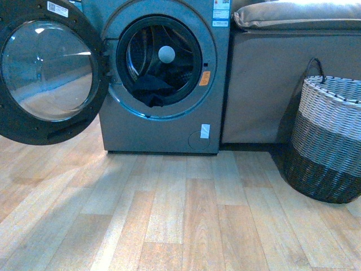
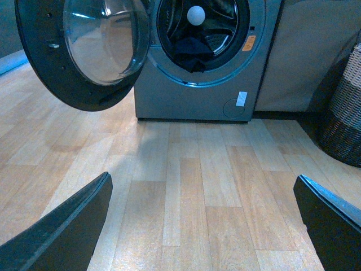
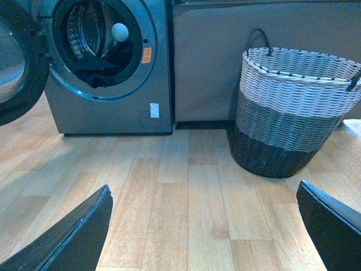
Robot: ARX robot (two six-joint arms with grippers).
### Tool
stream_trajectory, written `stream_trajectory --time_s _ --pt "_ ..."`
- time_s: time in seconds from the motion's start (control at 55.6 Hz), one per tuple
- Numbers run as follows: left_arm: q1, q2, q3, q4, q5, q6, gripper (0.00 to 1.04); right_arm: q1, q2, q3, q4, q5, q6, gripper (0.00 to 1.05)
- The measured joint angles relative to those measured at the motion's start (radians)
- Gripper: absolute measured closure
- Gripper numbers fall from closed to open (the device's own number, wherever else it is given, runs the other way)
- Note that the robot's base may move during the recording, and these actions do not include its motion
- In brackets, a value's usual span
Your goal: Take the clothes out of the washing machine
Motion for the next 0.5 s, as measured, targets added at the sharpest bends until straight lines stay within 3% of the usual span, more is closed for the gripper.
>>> stream_trajectory --time_s 0.504 --pt "0.000 0.000 0.000 0.000 0.000 0.000 0.07 0.000 0.000 0.000 0.000 0.000 0.000 0.07"
